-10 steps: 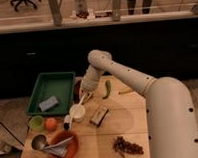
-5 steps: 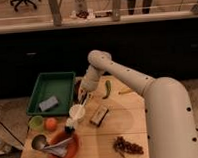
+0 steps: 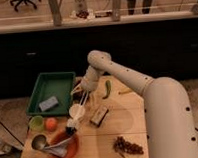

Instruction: Place brush in paper cup

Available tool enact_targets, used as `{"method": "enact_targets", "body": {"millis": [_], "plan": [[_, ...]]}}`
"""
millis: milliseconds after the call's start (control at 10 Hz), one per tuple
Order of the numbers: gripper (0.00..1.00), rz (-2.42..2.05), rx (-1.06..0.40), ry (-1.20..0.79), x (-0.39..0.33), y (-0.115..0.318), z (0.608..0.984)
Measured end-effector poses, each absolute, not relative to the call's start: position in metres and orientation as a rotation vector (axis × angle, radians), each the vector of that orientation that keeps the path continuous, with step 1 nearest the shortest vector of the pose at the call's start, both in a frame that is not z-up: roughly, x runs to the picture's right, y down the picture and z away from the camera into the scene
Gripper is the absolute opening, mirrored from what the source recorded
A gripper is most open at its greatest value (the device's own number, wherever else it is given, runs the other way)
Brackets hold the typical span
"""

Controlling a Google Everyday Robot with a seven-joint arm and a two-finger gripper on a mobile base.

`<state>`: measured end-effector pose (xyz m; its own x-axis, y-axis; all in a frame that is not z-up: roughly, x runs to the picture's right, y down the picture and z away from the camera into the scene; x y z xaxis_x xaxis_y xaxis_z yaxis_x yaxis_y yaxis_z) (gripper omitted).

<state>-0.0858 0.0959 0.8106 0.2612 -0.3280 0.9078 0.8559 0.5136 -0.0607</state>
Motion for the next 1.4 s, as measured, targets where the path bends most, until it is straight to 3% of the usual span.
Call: {"method": "enact_targets", "body": {"millis": [1400], "plan": [[0.80,-0.938,-0.677,-0.956,-0.098,0.098,0.800]]}}
